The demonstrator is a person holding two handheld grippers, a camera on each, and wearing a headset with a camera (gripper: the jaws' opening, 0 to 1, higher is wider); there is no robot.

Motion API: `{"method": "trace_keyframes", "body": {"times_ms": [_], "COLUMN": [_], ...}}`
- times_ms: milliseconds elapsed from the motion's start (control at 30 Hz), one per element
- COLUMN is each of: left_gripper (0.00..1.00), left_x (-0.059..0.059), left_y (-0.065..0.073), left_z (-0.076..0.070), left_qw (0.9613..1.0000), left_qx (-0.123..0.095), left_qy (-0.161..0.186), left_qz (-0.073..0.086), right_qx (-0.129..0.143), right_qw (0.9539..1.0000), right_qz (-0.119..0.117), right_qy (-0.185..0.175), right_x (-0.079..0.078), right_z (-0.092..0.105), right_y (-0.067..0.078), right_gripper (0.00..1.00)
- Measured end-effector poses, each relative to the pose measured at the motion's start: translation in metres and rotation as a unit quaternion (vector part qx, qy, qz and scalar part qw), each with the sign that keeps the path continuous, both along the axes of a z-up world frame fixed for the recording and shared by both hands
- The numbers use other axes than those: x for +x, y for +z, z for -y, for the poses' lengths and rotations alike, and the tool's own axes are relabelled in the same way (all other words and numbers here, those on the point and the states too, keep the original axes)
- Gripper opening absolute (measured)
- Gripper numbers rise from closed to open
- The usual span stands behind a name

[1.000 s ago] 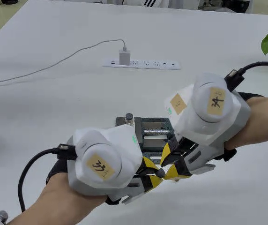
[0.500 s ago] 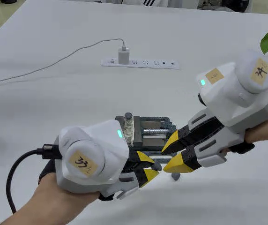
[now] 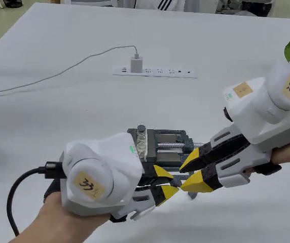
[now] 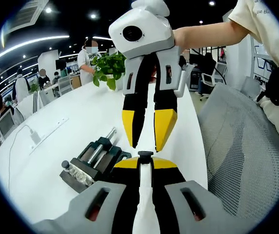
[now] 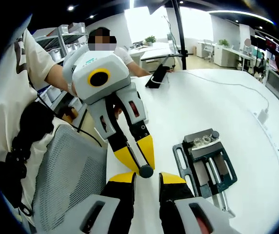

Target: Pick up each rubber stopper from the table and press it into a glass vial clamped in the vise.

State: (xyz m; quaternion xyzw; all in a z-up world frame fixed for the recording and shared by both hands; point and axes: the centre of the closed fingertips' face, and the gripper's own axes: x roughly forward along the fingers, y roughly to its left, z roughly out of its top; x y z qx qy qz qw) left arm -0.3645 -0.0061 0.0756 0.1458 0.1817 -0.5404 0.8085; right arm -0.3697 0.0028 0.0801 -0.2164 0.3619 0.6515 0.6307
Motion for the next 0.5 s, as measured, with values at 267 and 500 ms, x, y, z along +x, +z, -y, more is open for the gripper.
{"method": "trace_keyframes", "body": {"times_ms": [267, 500], "left_gripper": [0.04, 0.04], "left_x": [0.0006, 0.0014], "left_y": [0.001, 0.0011], "left_z": [0.0015, 0.0034], "left_qw": [1.0, 1.0], "left_qx": [0.0, -0.006], "left_qy": [0.001, 0.003], "left_qz": [0.002, -0.001], "right_qx": [0.001, -0.007], "right_qw": [1.0, 0.9999], "right_qz": [-0.001, 0.0], "right_qy": [0.008, 0.014], "right_x": [-0.0021, -0.0031], "right_z": [-0.0017, -0.0001], "right_y": [0.0004, -0.0024], "right_gripper": [0.12, 0.11]}}
